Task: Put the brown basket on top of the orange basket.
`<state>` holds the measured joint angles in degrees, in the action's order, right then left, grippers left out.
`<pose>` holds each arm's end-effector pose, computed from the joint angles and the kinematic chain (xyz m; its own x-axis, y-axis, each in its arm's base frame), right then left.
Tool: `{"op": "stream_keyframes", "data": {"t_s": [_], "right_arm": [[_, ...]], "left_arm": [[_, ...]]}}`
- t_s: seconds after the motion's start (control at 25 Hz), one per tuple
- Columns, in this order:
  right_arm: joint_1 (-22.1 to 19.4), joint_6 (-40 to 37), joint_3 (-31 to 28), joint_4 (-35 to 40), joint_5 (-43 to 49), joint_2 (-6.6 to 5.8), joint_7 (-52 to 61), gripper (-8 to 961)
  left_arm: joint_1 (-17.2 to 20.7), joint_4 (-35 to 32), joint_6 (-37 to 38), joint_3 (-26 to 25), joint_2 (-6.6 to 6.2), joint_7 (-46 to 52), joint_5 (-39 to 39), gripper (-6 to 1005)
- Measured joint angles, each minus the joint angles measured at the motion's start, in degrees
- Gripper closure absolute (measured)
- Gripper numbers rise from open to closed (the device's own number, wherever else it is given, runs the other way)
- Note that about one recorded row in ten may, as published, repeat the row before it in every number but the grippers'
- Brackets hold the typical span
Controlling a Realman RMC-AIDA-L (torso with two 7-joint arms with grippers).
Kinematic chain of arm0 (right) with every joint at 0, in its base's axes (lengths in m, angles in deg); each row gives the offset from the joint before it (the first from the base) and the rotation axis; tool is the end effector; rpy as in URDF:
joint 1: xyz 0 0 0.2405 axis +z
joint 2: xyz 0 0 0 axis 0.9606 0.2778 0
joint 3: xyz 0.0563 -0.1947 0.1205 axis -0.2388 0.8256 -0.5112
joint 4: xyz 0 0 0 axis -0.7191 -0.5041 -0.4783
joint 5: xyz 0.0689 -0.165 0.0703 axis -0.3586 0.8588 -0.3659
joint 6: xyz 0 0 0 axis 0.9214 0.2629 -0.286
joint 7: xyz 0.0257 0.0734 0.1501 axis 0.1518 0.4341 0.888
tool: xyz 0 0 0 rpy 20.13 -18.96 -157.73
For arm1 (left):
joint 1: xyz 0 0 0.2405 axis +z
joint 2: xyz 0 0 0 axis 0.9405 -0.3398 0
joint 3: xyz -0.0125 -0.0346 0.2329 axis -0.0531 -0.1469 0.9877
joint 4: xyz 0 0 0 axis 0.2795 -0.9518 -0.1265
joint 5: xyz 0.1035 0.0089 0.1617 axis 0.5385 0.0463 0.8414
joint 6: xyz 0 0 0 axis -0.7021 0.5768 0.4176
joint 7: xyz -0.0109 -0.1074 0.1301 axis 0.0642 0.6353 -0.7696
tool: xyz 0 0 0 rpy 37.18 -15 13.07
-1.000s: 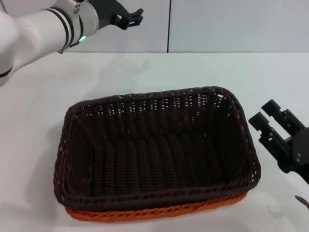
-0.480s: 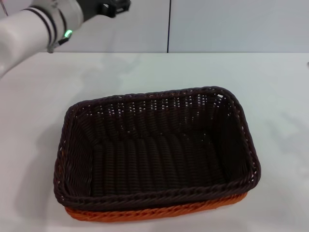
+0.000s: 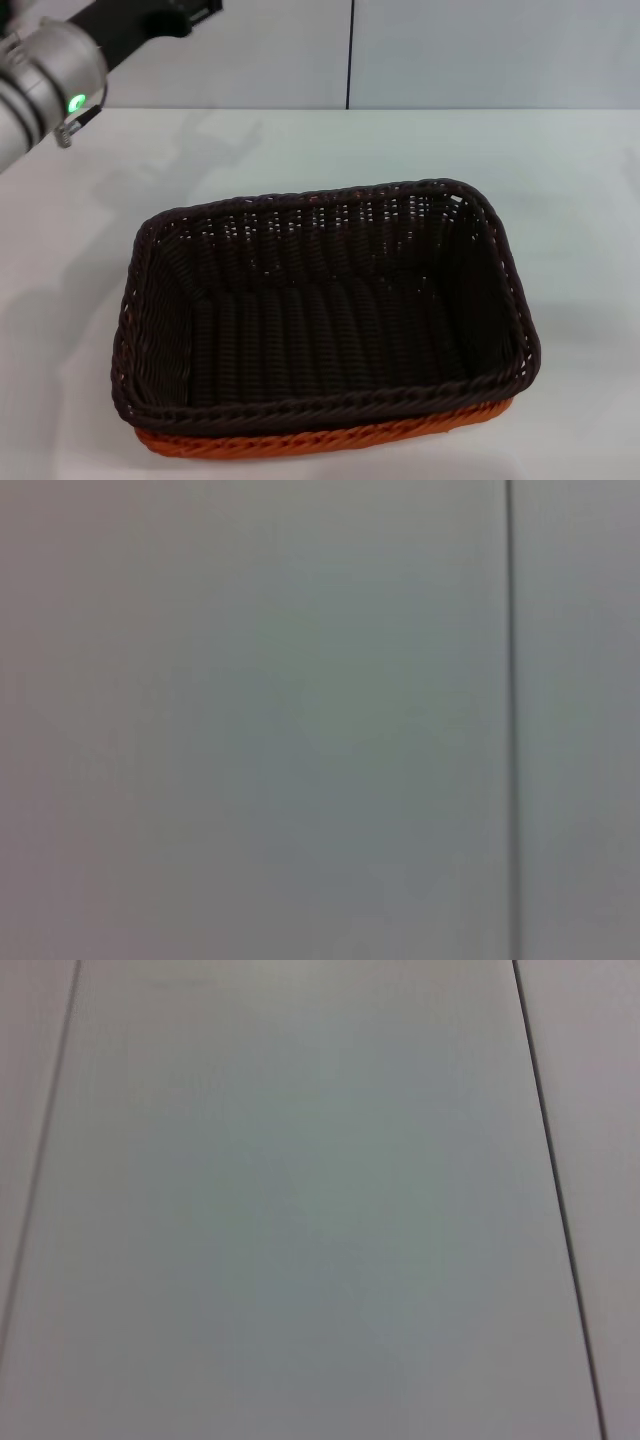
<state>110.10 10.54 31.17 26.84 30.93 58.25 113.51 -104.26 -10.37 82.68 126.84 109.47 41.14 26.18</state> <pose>0.2594 0.3872 0.1218 0.6215 0.3809 -0.6846 -0.6906 -0.1463 -0.7083 -0.1647 0.4561 0.0434 0.7821 0.0316 0.6223 0.5721 -0.4321 -0.6971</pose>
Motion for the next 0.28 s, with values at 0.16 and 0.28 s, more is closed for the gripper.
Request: {"op": "stream_keyframes", "data": {"t_s": [0.16,0.28], "right_arm": [[2.15,2.37,-0.06,-0.04,-1.26,-0.33,-2.12,359],[3.68,3.78,-0.16,-0.01,-1.44,-0.48,-2.87,359]], "left_arm": [[1.15,16.30,26.89,-7.12,-0.07,-23.48,-25.78,153],[1.03,25.01,38.89,-8.45,0.08,-33.03,-35.53,153]]}}
